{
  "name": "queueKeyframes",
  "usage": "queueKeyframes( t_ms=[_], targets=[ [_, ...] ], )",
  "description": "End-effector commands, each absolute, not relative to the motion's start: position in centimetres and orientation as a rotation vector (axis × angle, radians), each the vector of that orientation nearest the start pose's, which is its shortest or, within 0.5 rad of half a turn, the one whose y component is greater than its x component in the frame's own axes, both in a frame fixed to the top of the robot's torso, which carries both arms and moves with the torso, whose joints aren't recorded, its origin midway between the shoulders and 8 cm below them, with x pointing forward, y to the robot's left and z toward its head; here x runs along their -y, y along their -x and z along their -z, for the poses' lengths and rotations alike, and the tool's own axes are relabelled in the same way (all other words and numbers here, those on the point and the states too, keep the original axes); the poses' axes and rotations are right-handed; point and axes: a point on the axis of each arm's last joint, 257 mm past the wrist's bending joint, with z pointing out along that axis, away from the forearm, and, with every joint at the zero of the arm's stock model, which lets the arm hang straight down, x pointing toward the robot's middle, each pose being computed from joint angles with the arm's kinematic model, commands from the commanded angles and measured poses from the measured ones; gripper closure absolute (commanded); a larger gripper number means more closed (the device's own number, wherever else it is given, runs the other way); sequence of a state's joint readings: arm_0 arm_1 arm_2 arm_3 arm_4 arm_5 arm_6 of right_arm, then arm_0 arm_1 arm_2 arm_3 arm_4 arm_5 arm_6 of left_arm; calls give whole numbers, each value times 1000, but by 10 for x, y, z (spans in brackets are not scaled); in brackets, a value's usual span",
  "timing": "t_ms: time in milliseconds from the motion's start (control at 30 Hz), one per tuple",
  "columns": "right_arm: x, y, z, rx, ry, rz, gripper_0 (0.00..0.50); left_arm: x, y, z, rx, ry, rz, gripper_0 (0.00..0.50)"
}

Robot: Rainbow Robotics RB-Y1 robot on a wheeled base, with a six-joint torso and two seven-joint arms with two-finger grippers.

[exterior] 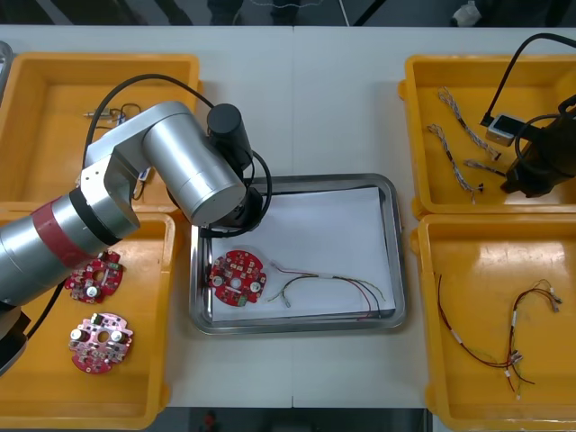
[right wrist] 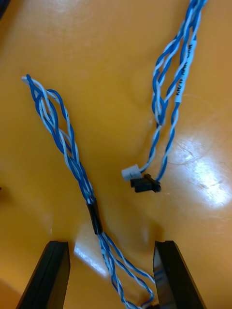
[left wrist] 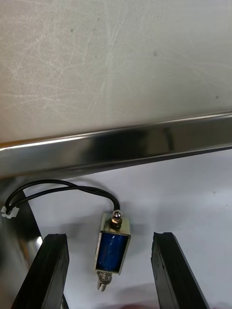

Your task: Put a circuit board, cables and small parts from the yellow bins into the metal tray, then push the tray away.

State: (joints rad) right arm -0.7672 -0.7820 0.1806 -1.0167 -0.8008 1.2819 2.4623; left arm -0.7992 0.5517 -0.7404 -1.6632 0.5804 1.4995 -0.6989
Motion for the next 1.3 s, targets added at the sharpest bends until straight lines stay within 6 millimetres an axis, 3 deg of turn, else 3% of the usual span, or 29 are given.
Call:
queueKeyframes(
  t_ms=[33,267,300,400,500,567,733,800,1000,1300],
  targets=[
    [387,-592,212,-2349,1189,312,0,-95,-484,243,-2641,-98,46,0],
    [381,-594,217,-2343,1193,310,0,-99,-473,208,-2630,-88,60,0],
    [380,-593,218,-2345,1200,310,23,-100,-471,203,-2627,-88,64,0],
    [380,-592,220,-2351,1199,308,204,-100,-468,189,-2620,-85,84,0],
    [382,-590,224,-2364,1187,293,328,-104,-465,178,-2615,-82,89,0],
    [381,-589,226,-2368,1185,284,350,-109,-464,171,-2609,-82,87,0],
    [382,-588,227,-2372,1187,276,472,-132,-459,145,-2609,-125,70,0],
    [381,-588,227,-2370,1187,273,500,-140,-458,135,-2612,-137,87,0],
    [381,-589,227,-2370,1182,269,500,-173,-458,116,-2628,-177,85,0],
    [382,-594,203,-2334,1169,276,500,-217,-469,109,-2656,-242,2,0]
  ],
)
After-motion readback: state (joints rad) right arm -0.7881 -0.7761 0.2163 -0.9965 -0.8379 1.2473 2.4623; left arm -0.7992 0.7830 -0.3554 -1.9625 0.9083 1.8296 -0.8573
